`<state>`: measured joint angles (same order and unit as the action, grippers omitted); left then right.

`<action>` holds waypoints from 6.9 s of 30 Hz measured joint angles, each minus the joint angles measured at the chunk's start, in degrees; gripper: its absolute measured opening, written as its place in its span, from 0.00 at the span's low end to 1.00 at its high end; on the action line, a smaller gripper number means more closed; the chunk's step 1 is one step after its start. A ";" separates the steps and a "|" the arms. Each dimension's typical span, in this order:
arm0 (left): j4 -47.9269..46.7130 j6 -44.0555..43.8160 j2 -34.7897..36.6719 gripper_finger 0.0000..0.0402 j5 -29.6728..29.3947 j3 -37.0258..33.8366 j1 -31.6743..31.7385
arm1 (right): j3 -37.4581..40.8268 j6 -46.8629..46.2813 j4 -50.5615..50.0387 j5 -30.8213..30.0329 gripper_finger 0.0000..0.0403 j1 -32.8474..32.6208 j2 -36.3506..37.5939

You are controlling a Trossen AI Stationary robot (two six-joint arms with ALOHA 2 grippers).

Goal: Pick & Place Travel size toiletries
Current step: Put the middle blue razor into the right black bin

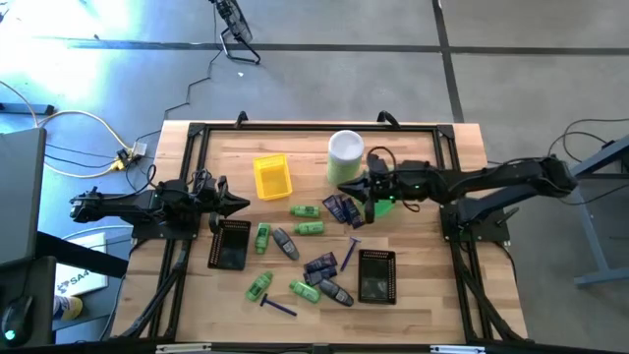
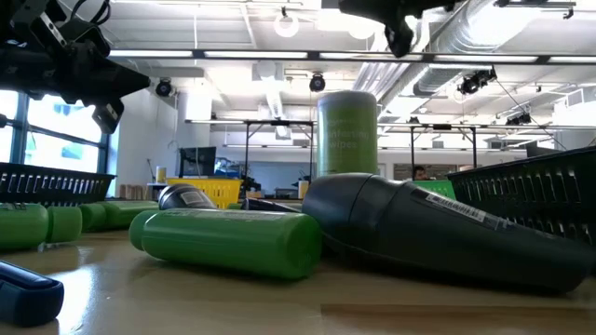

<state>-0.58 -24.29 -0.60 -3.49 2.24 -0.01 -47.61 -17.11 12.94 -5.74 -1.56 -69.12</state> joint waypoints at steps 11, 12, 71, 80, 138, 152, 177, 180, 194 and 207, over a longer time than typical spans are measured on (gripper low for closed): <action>0.00 -0.01 0.00 0.01 0.00 0.00 0.00 | -12.18 2.36 -17.79 3.35 0.01 -2.01 -9.56; 0.00 -0.01 0.00 0.01 0.00 0.00 0.00 | -13.25 2.42 -19.54 3.37 0.01 -2.37 -10.32; -0.74 0.48 -0.04 0.01 0.04 -0.02 -0.02 | -18.65 -58.52 -43.49 1.12 0.01 -25.97 -31.70; -0.79 0.48 -0.04 0.01 0.04 -0.02 -0.02 | -18.65 -61.04 -46.72 -0.08 0.01 -25.70 -31.70; -0.83 0.44 -0.07 0.01 0.00 -0.04 -0.02 | -18.69 -19.08 -43.01 10.18 0.01 -16.25 -25.03; -0.83 0.42 -0.07 0.01 0.00 -0.04 -0.01 | -18.67 -7.39 -42.52 7.38 0.01 -14.97 -25.05; -0.87 0.44 -0.07 0.01 0.02 -0.04 -0.01 | -18.67 11.54 -43.08 8.92 0.65 -12.90 -26.68; -0.90 0.44 -0.07 0.01 0.02 -0.04 -0.02 | -18.63 13.58 -43.02 9.09 0.63 -12.71 -28.72; -1.01 0.44 -0.07 0.01 0.04 -0.04 0.00 | -18.67 22.82 -46.44 4.61 0.62 -14.29 -35.94; -1.25 0.44 -0.07 0.01 0.04 -0.04 -0.01 | -18.65 23.02 -46.39 4.68 0.57 -15.21 -38.26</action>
<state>-1.83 -23.86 -0.67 -3.44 2.20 -0.02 -66.26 5.91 -33.45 -1.06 -16.77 -107.37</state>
